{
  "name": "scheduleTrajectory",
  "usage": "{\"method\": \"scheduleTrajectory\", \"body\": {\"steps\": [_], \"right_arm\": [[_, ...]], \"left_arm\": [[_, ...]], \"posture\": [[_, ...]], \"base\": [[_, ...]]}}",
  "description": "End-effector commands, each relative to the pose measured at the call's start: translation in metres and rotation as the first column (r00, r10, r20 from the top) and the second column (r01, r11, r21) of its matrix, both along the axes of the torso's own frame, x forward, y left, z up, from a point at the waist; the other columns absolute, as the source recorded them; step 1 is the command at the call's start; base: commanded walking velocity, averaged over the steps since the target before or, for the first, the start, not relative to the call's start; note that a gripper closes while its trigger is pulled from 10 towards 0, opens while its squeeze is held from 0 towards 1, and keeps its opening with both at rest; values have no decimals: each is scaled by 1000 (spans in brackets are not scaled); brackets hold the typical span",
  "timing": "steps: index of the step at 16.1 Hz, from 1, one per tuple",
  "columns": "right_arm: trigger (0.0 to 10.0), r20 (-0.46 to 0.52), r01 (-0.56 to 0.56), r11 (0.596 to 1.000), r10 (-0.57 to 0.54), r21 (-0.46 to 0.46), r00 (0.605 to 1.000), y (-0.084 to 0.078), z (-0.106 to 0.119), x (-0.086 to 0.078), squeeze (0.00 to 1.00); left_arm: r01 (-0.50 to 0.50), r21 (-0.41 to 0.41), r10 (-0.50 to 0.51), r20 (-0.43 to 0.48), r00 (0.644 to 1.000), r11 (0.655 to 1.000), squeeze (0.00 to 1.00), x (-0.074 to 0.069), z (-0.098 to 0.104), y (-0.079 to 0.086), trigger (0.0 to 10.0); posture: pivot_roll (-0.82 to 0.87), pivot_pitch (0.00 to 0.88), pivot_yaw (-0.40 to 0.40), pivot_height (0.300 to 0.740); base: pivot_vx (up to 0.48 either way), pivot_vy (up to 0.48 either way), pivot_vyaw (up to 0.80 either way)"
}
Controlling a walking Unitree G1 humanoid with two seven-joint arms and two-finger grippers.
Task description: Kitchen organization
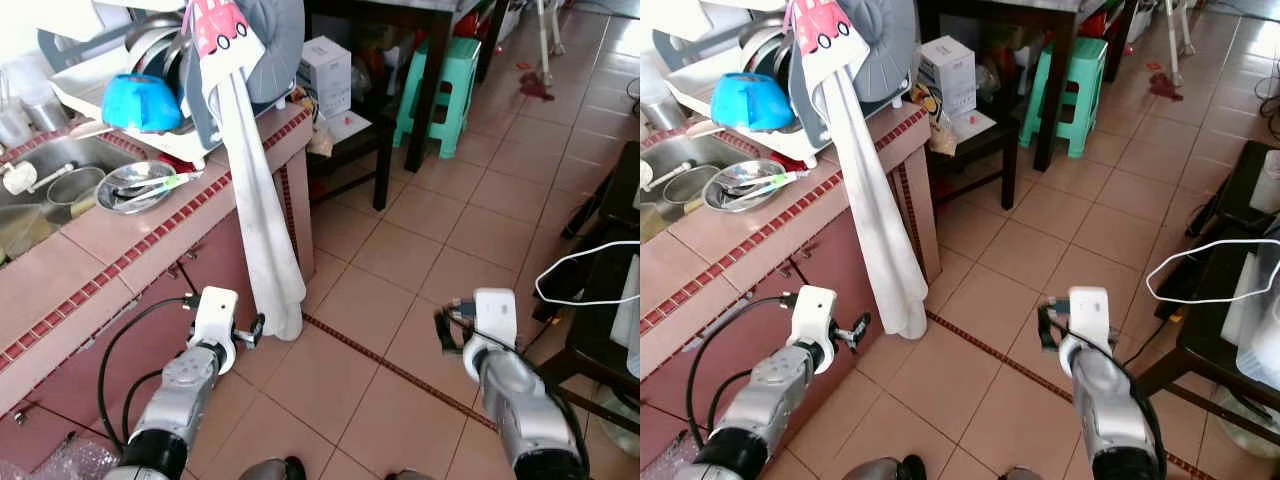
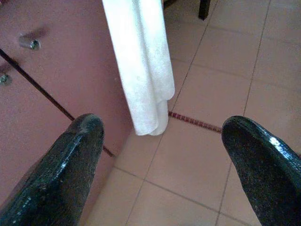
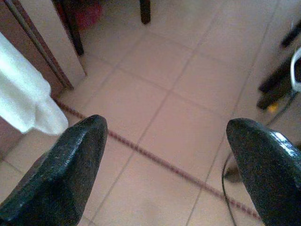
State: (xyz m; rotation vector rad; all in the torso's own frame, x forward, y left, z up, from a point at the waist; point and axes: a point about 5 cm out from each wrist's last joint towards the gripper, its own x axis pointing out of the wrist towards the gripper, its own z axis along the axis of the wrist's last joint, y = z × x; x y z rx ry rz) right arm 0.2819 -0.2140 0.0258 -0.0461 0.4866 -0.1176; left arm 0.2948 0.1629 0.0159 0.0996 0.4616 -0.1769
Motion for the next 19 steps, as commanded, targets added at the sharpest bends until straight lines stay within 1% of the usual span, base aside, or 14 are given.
{"method": "scheduleTrajectory", "body": {"steps": [1,4,5,7,8,9,11,13,14,15,16,17,18,19], "right_arm": [[10000,-10,7,1000,-7,-4,1000,-4,-5,-2,0],[10000,-129,-3,999,-2,-37,992,-9,-34,-16,0],[10000,-185,-5,999,-3,-43,983,-10,-44,-23,0],[10000,-238,-18,998,2,-67,971,-12,-53,-30,0],[10000,-262,-43,996,20,-82,965,-12,-57,-33,0],[10000,-267,-51,995,26,-87,963,-11,-58,-34,0],[10000,-344,-169,975,111,-144,932,-11,-69,-44,0],[10000,-399,-218,960,133,-175,907,-14,-74,-52,0],[10000,-418,-251,949,152,-193,896,-16,-76,-54,0],[10000,-437,-257,945,149,-201,887,-19,-77,-57,0],[10000,-443,-267,941,153,-208,883,-21,-78,-58,0],[10000,-441,-243,950,136,-196,887,-23,-79,-60,0],[10000,-441,-217,958,115,-189,890,-25,-80,-63,0],[10000,-443,-206,960,103,-190,890,-26,-81,-65,0]], "left_arm": [[-6,25,7,-17,1000,1000,0,-4,-7,5,10000],[-10,113,22,-105,994,994,0,-17,-29,13,10000],[-15,138,37,-156,987,990,0,-25,-38,16,10000],[-48,151,82,-224,971,987,0,-35,-49,24,10000],[-87,158,124,-244,962,984,0,-40,-53,29,10000],[-96,153,132,-249,959,984,0,-40,-54,30,10000],[-100,143,139,-296,945,985,0,-51,-63,29,10000],[-109,143,151,-329,932,984,0,-57,-68,27,10000],[-141,130,177,-339,924,981,0,-60,-70,28,10000],[-162,126,196,-346,917,979,0,-62,-71,30,10000],[-154,139,194,-357,914,978,0,-65,-74,31,10000],[-153,142,196,-366,910,978,0,-69,-76,32,10000],[-161,136,201,-368,908,978,0,-71,-77,33,10000],[-146,144,190,-367,911,979,0,-71,-77,33,10000]], "posture": [[-41,123,73,740],[-44,123,72,740],[-43,122,70,740],[-48,118,61,740],[-61,110,42,740],[-61,110,42,740],[-86,71,4,740],[-86,48,-15,740],[-90,30,-28,740],[-88,18,-35,740],[-82,9,-39,740],[-76,3,-38,740],[-77,0,-22,740],[-77,0,-13,740]], "base": [[0,0,0],[0,0,0],[0,0,0],[0,0,0],[0,0,0],[0,0,0],[0,0,0],[0,0,0],[0,0,0],[0,0,0],[0,0,0],[0,0,0],[0,0,0],[0,0,0]]}}
